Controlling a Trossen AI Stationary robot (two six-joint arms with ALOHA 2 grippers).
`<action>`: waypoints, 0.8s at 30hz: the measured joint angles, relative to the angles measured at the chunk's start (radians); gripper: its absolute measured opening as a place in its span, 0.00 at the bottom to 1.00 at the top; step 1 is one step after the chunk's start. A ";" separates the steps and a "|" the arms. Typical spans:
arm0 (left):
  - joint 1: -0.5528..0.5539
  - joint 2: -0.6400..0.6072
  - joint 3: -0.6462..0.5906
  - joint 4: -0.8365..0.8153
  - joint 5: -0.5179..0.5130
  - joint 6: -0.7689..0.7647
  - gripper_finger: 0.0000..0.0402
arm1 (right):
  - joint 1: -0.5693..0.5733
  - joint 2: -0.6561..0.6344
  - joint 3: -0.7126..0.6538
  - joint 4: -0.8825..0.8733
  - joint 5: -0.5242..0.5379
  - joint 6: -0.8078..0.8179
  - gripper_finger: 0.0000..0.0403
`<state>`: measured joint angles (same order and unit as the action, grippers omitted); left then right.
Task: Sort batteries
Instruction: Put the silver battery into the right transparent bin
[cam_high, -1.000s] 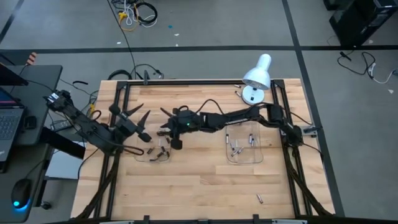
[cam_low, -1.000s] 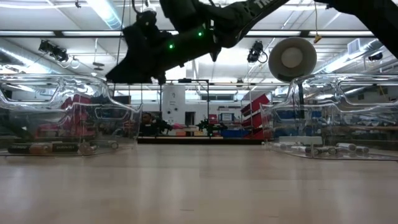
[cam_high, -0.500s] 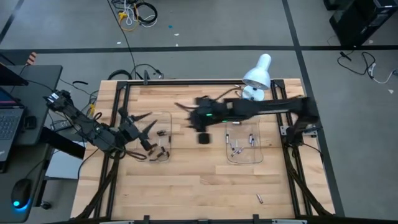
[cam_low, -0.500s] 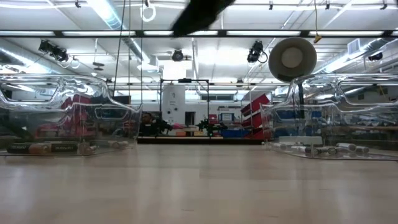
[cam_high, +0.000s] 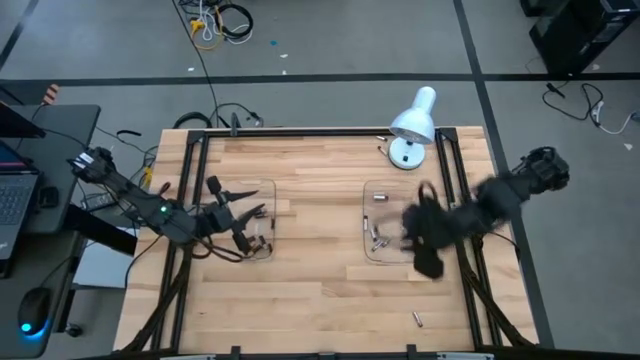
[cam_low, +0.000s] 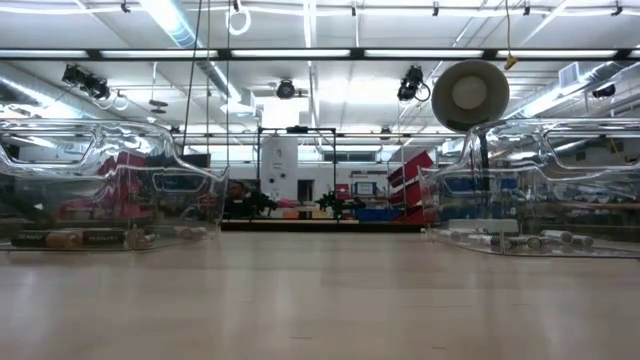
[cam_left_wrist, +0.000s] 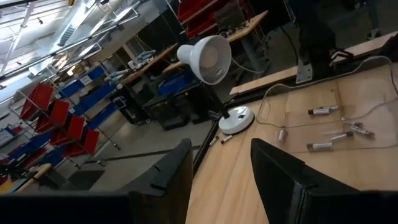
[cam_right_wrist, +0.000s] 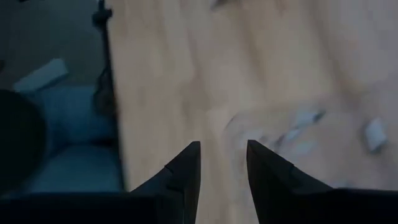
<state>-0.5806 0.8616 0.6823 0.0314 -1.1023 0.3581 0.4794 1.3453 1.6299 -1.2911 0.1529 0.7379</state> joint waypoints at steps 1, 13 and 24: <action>0.004 0.009 0.000 0.002 0.000 0.000 0.40 | 0.045 0.008 0.000 -0.014 0.000 0.077 0.28; 0.051 0.080 0.000 0.137 0.000 0.007 0.40 | 0.373 0.329 -0.001 -0.160 -0.254 0.730 0.27; 0.057 0.082 0.000 0.190 0.023 0.004 0.40 | 0.478 0.540 -0.001 0.011 -0.260 0.876 0.28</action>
<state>-0.5232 0.9432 0.6823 0.2218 -1.0793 0.3620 0.9575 1.8850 1.6287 -1.2798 -0.1066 1.6144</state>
